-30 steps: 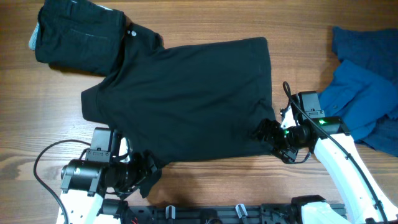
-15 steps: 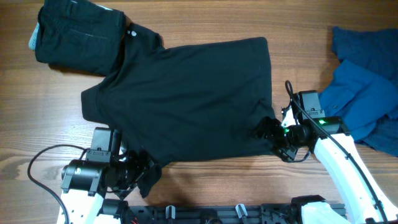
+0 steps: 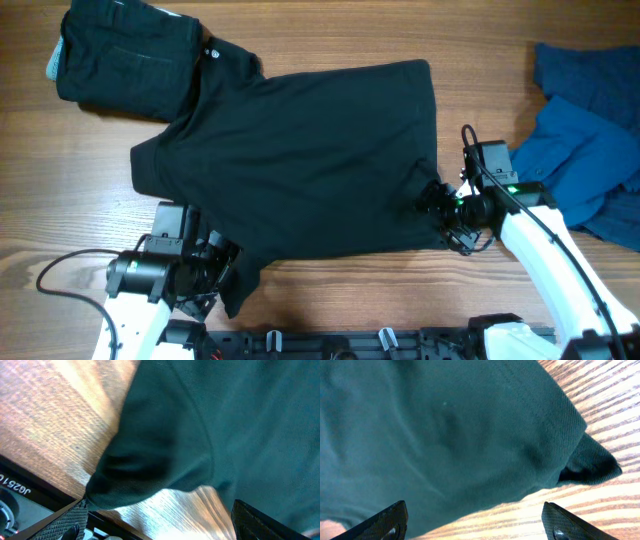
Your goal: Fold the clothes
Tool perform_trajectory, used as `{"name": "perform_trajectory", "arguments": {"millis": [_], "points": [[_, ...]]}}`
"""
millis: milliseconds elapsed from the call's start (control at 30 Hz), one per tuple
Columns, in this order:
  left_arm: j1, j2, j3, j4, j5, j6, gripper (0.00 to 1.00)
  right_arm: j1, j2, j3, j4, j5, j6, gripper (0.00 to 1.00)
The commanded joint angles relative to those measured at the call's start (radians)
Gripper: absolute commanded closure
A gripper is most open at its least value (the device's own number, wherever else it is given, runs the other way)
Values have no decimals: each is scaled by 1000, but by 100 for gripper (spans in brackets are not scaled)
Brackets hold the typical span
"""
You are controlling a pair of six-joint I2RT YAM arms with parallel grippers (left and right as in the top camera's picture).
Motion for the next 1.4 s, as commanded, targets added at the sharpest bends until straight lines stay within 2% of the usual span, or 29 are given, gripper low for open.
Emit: {"name": "perform_trajectory", "arguments": {"millis": [0, 167, 400, 600, 767, 967, 1133, 1367], "points": [[-7, 76, -46, -29, -4, -91, 8, 2, 72, -6, 34, 29, 31, 13], [-32, 225, -46, -11, 11, -84, 8, 2, 141, -6, 60, 30, 30, 14], [-104, 315, -46, 21, 20, -88, 7, 2, 148, -6, 56, 51, 31, 14], [-118, 337, -46, 69, 14, -100, 6, 2, 154, -6, 48, 69, 34, 14], [-118, 339, -46, 76, -18, -103, 6, 2, 156, -6, -27, 119, 76, 20], [-118, 340, -73, 129, -32, -107, 6, 2, 156, -6, -93, 161, 113, 19], [-118, 345, -152, 226, 25, -108, 7, 2, 156, -6, -98, 161, 113, 16], [-118, 345, -169, 248, 25, -106, 7, 2, 157, -27, -82, 165, 139, 16]]}}
